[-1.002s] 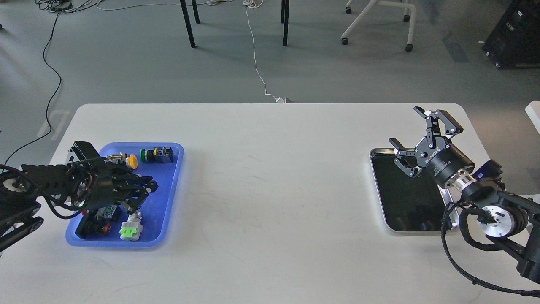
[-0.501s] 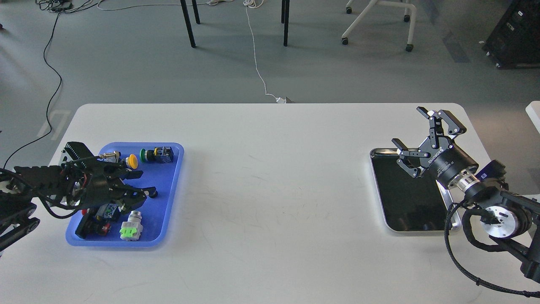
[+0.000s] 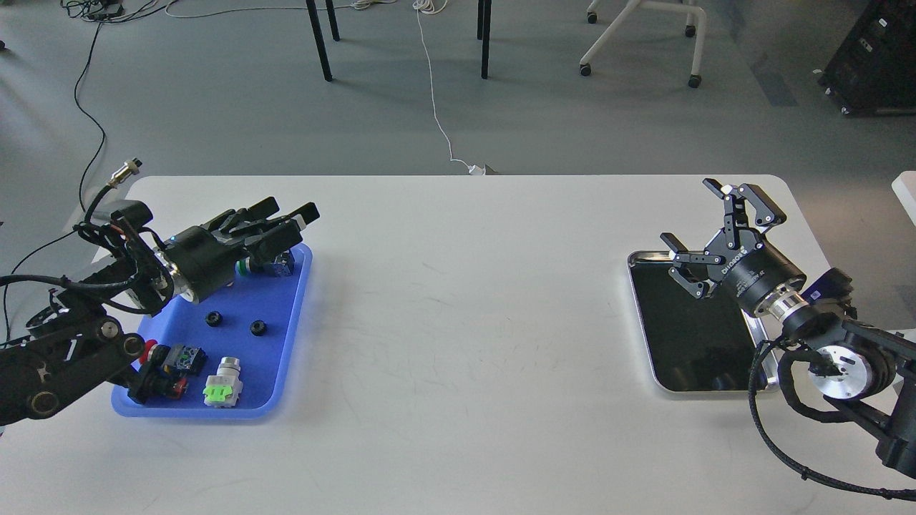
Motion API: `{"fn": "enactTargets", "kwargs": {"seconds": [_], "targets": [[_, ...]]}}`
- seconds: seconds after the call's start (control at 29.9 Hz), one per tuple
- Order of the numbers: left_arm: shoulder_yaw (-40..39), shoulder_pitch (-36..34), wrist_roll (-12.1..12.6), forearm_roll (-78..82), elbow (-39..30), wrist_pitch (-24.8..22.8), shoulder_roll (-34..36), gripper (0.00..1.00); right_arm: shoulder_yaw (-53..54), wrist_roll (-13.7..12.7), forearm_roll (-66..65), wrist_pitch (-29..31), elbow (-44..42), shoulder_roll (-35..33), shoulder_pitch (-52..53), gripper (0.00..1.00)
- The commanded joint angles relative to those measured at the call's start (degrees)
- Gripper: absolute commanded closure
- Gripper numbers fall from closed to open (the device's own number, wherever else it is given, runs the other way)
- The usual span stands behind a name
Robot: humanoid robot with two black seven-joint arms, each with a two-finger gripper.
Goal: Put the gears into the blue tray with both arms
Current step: 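Lift the left gripper away from the blue tray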
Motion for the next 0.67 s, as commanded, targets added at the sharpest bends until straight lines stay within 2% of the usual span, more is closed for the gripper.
{"fn": "enactTargets", "kwargs": {"seconds": [0.0, 0.07, 0.17, 0.27, 0.33, 0.43, 0.63], "targets": [[-0.16, 1.45, -0.03, -16.91, -0.08, -0.36, -2.59, 0.02, 0.19, 0.0, -3.01, 0.36, -0.22, -0.32, 0.11, 0.01], [-0.16, 1.54, -0.03, -22.73, -0.08, -2.28, -3.12, 0.02, 0.55, 0.0, -3.1, 0.53, -0.13, -0.05, 0.11, 0.01], [-2.79, 2.94, -0.03, -29.68, 0.01, -9.83, -3.91, 0.02, 0.81, 0.0, -3.1, 0.62, -0.13, 0.21, 0.2, 0.01], [-11.21, 6.01, -0.03, -32.94, 0.71, -18.97, -6.37, 0.02, 0.9, 0.0, -3.1, 0.53, -0.13, 0.56, 0.72, 0.01], [-16.66, 8.29, -0.03, -33.82, 0.62, -22.32, -7.86, 0.02, 0.99, 0.0, -3.1, 0.45, -0.13, 1.0, 0.72, 0.01], [-21.25, 10.41, -0.03, -34.79, 0.18, -24.62, -9.45, 0.02, 0.9, 0.0, -3.01, 0.36, 0.05, 1.35, 0.64, 0.01], [-21.96, 10.68, -0.03, -40.75, -0.08, -28.13, -9.98, 0.02, 1.86, 0.0, -3.01, 0.45, 0.22, 1.18, 0.64, 0.01]]}}
